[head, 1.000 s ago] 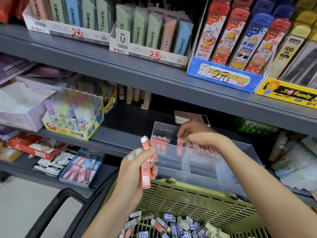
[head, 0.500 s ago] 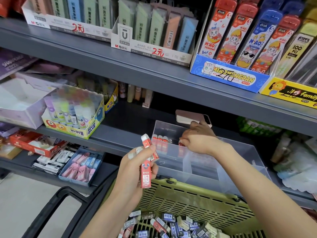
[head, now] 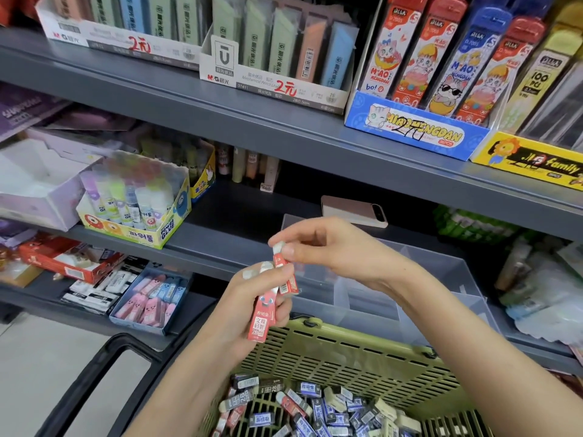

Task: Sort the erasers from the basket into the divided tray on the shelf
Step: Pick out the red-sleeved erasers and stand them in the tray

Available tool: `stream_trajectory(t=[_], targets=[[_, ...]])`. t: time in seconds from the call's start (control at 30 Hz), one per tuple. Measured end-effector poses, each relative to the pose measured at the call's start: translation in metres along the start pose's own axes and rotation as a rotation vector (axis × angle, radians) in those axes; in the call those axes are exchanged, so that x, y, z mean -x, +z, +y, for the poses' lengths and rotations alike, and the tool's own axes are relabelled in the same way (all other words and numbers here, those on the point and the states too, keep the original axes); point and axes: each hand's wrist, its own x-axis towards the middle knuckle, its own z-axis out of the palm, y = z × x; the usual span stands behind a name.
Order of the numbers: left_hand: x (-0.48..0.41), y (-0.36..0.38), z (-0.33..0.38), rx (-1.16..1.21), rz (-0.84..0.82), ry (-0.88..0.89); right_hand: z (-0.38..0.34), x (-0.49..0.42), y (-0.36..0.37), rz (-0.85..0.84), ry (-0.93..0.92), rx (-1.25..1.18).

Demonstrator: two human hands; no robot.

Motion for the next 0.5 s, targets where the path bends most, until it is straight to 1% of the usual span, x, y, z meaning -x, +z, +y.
stream_trajectory(t=[0.07,0.1,0.13,0.17,0.2,0.23,0.27,0.3,0.33,0.37,0.43,0.5], targets=[[-0.001,0.001,0.001,-0.003,-0.013,-0.013,0.001,-0.002,-0.002,-0.013,0.023,-0.094],[-0.002,0.001,0.001,0.012,-0.004,-0.017,0.004,-0.003,-0.006,0.021,0.036,-0.155],[-0.004,-0.001,0.001,0.032,0.013,-0.019,0.007,-0.004,-0.013,0.101,0.048,-0.215],[-0.006,-0.002,0.002,0.059,0.035,-0.021,0.013,-0.006,-0.022,0.227,0.067,-0.247],[-0.007,-0.004,0.002,0.092,0.058,-0.022,0.020,-0.008,-0.031,0.371,0.099,-0.224],[-0.009,-0.005,0.002,0.132,0.076,-0.022,0.028,-0.010,-0.040,0.497,0.147,-0.139],[-0.010,-0.007,0.003,0.174,0.089,-0.020,0.036,-0.012,-0.047,0.567,0.205,-0.005],[-0.011,-0.009,0.003,0.209,0.100,-0.019,0.045,-0.015,-0.050,0.571,0.260,0.153],[-0.012,-0.011,0.004,0.235,0.109,-0.018,0.053,-0.017,-0.051,0.539,0.301,0.296],[-0.012,-0.012,0.004,0.255,0.115,-0.017,0.060,-0.020,-0.049,0.513,0.326,0.393],[-0.013,-0.014,0.003,0.279,0.120,-0.013,0.070,-0.026,-0.045,0.501,0.348,0.459],[-0.013,-0.014,0.003,0.281,0.127,-0.006,0.076,-0.030,-0.041,0.470,0.349,0.456]])
